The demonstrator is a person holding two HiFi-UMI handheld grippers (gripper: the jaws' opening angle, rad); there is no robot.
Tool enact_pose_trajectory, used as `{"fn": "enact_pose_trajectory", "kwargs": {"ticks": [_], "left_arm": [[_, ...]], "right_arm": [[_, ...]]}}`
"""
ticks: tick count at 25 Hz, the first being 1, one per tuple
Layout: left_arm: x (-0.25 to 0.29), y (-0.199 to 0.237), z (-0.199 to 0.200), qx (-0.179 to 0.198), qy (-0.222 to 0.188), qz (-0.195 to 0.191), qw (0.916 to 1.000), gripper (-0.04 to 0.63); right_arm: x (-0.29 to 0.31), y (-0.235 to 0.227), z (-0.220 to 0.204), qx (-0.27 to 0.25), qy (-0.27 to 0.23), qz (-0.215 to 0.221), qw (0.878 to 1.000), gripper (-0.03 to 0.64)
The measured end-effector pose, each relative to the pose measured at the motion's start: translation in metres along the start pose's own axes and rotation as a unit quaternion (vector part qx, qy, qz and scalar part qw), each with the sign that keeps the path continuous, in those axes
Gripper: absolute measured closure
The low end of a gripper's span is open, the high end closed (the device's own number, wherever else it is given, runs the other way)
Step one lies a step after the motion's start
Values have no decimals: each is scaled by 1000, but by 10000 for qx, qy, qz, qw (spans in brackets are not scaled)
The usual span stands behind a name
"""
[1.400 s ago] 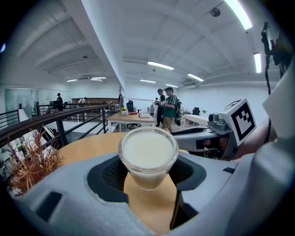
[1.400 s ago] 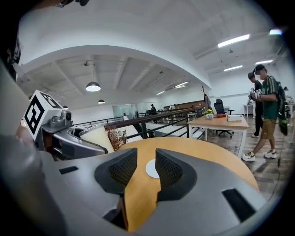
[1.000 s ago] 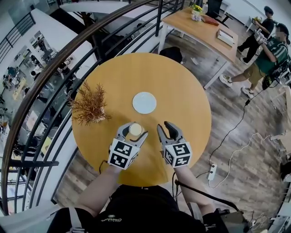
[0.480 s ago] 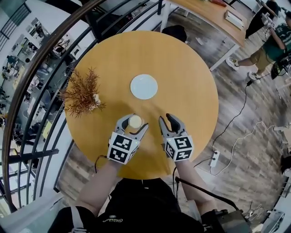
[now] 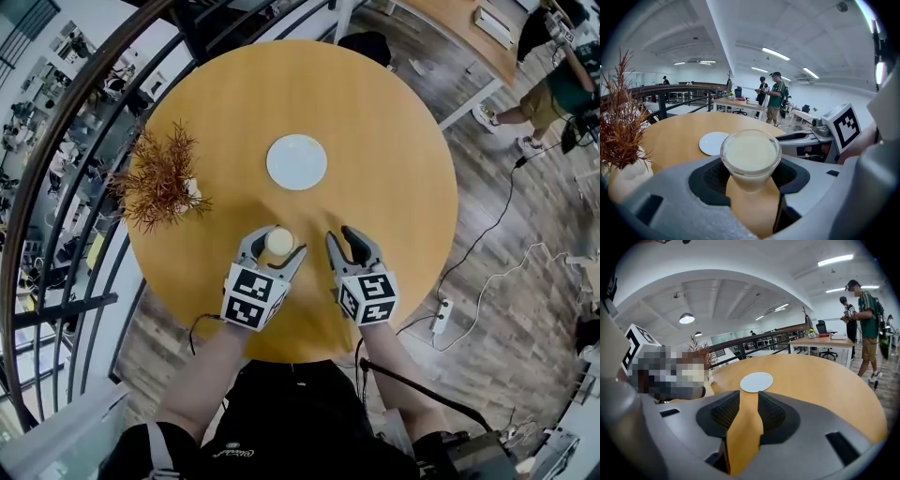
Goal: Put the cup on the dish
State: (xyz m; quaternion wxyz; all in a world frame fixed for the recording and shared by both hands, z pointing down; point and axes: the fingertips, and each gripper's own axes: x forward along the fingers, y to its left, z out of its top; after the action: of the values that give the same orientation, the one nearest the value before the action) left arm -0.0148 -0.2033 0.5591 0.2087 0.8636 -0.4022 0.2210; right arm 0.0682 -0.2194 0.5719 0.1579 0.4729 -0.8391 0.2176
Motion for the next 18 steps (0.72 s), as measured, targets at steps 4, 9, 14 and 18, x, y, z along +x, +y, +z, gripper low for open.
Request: {"fn": "enact_pose_trajectory", "kwargs": {"ticks": [4,9,14,18], "left_arm": [[5,4,1,1,8,13,10000,339],[13,10,0,-50,55,19,10000,339],[24,20,0,-55,99,39,9999,339],[39,35,2,-59,127,91,9999,339]], "right_arm": [[6,-1,2,19,4,20,10000,508],[15,-5,0,19,62,40,10000,509],[24,-8,0,40,107,39,9999,509],[32,-13,-1,75,128,26,9999,509]]}}
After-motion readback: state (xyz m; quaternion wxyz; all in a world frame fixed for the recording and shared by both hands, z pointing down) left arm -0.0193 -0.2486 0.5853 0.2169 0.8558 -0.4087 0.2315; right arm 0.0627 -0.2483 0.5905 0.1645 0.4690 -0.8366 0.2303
